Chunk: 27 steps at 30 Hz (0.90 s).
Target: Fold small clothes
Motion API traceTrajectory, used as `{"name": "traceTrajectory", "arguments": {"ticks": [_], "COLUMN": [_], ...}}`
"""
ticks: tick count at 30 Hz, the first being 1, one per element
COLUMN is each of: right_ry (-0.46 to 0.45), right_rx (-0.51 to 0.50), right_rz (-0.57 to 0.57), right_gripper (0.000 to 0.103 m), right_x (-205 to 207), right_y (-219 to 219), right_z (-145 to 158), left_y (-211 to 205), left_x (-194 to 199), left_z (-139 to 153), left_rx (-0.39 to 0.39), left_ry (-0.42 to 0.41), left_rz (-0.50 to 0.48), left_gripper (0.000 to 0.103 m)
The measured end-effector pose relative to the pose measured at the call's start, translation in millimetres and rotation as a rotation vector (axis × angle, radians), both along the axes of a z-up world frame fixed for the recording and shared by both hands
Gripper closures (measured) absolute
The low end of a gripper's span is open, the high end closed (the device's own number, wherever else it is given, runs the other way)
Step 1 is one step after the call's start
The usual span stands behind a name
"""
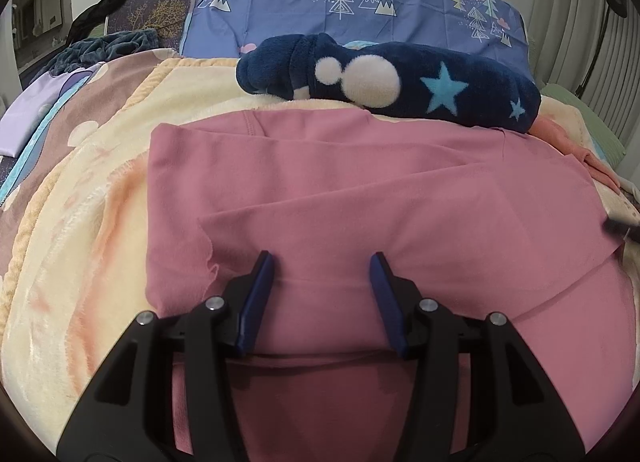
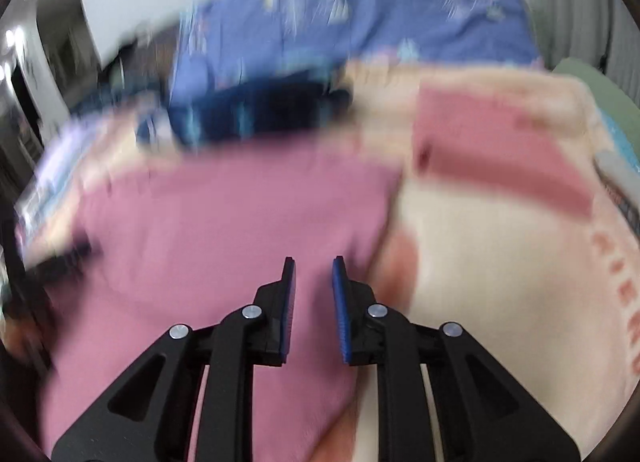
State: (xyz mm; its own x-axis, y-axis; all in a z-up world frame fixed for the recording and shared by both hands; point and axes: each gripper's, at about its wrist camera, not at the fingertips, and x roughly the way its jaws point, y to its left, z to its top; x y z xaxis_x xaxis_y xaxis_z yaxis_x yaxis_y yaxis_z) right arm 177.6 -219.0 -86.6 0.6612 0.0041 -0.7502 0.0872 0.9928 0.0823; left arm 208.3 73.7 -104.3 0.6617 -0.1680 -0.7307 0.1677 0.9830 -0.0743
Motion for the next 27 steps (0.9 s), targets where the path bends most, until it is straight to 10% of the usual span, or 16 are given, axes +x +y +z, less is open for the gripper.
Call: {"name": "traceTrajectory", "arguments": {"ticks": [9,16,27], "right_ry": [-0.031,-0.047,0.018], "right_rx": [-0.027,0.118,0.324], "right_rz": [-0.046,-0.024,0.116], "right_gripper": [0.075,0.071,0.068], "right_x": [-44,-64,-154], "right_y": [-8,-19,-9], "right_z": [-9,-13,-23], "left_y": [14,37,77], "left_x": [-22,-75,-167], "left_z": [26,29,8], "left_rx": [-0.081,0.026,-0.04], "left_ry": [-0.049,-0.01,0.128], "left_rz": [0.026,0.013,-0.093], "left_gripper": [0.052,0.033,0.033]}}
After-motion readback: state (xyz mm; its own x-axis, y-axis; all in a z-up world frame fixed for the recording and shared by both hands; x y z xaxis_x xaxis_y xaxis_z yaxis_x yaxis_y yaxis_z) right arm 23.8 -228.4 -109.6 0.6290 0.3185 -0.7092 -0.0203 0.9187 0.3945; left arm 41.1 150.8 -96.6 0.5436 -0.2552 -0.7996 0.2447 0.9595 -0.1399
